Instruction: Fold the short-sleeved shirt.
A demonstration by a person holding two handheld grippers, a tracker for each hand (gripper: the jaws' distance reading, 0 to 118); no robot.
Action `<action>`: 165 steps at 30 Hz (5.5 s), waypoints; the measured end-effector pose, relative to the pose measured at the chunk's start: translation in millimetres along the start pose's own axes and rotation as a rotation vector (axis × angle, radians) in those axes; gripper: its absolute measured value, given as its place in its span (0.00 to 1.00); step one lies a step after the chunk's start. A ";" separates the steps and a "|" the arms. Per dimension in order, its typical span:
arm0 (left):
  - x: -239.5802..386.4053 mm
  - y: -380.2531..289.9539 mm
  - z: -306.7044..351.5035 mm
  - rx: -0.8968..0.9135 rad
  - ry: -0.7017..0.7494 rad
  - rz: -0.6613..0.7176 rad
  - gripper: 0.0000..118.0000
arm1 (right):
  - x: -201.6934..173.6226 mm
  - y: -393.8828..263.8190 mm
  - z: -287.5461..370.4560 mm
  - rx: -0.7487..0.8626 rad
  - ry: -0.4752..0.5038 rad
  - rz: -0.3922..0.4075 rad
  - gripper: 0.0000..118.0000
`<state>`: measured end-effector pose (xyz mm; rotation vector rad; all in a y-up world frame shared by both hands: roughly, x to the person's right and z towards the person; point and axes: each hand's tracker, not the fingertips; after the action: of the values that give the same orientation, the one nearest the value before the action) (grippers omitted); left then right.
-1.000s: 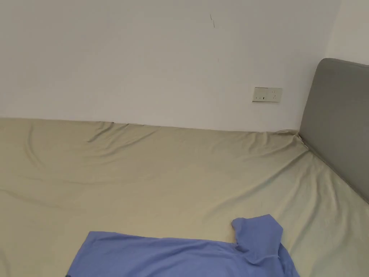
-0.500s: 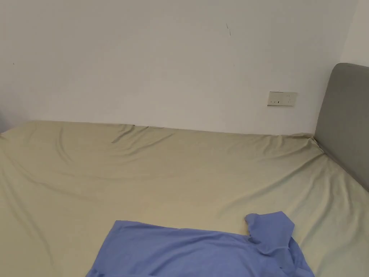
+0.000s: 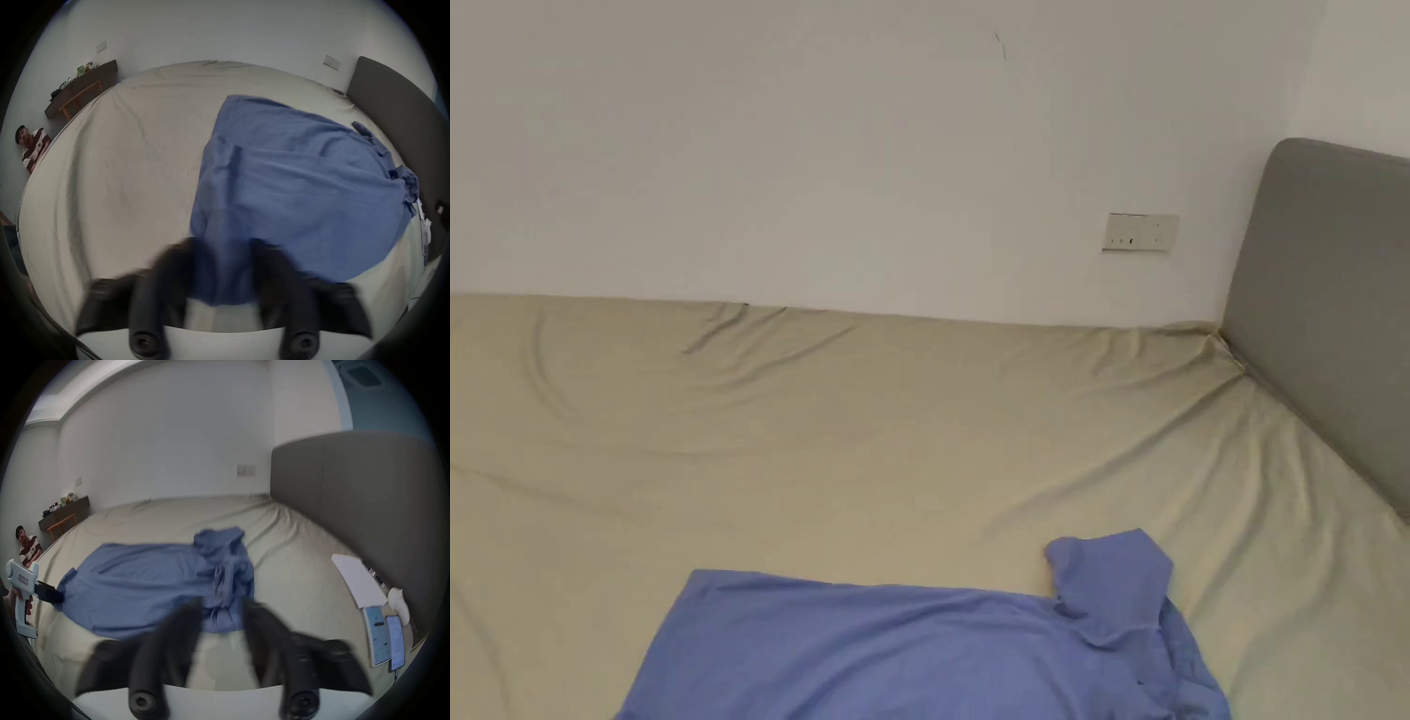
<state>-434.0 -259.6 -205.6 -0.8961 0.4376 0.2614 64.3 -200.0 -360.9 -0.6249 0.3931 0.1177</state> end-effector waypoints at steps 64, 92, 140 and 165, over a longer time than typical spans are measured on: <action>15.7 37.5 168.3 0.524 -0.122 0.078 0.00 | -5.2 22.3 137.0 0.377 0.015 -0.011 0.01; 36.4 95.8 -39.0 -0.012 -0.076 -0.059 0.02 | 73.7 53.1 -100.2 -0.199 -0.042 -0.132 0.76; -19.6 -89.4 216.8 0.451 -0.045 0.015 0.96 | 50.9 -55.4 161.3 0.148 -0.077 0.196 0.75; -135.3 -95.4 135.6 0.142 -0.510 0.502 0.97 | -35.3 10.0 181.1 0.519 0.068 -0.047 0.00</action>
<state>-480.5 -213.9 -1.7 -0.5389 0.1935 0.8859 87.9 -84.7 -218.5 -0.1255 0.4534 -0.0519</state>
